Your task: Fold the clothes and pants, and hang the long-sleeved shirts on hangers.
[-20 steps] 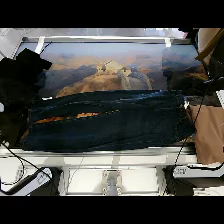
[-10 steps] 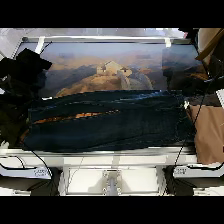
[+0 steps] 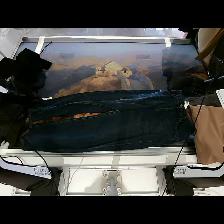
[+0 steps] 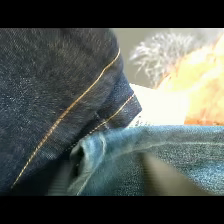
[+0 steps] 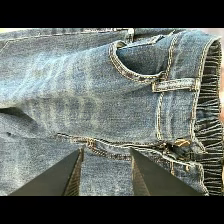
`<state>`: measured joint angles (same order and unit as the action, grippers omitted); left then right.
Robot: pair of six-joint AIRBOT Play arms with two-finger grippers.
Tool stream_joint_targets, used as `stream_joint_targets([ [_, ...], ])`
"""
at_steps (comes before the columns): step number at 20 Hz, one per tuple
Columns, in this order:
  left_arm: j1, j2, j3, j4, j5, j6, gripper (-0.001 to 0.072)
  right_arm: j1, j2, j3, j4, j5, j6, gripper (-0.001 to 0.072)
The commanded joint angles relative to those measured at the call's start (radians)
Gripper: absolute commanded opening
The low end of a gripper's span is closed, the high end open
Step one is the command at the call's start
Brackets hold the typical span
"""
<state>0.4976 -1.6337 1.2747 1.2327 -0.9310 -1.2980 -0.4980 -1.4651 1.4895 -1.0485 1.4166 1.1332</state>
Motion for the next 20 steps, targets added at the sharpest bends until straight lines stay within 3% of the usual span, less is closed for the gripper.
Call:
stream_joint_targets([
  [1, -0.006, -0.017, 0.016, -0.015, -0.021, 0.009, 0.002, 0.0, -0.001, 0.0, 0.001, 0.006, 0.002, 0.0358],
  [6, -0.024, 0.01, 0.154, -0.017, -0.023, 0.009, 0.0017, 0.0, -0.001, 0.0, -0.01, -0.004, 0.002, 0.0358],
  [13, -0.079, 0.018, 0.264, -0.022, -0.022, 0.005, 0.0017, -0.001, -0.107, -0.001, -0.132, -0.213, 0.101, 0.0371],
  [14, -0.081, 0.018, 0.264, -0.023, -0.018, 0.005, 0.0017, -0.001, -0.141, -0.001, -0.126, -0.243, 0.122, 0.0456],
  [20, -0.084, 0.018, 0.264, -0.023, -0.005, 0.005, 0.0017, 0.0, -0.333, 0.001, 0.02, -0.358, 0.07, 0.0457],
])
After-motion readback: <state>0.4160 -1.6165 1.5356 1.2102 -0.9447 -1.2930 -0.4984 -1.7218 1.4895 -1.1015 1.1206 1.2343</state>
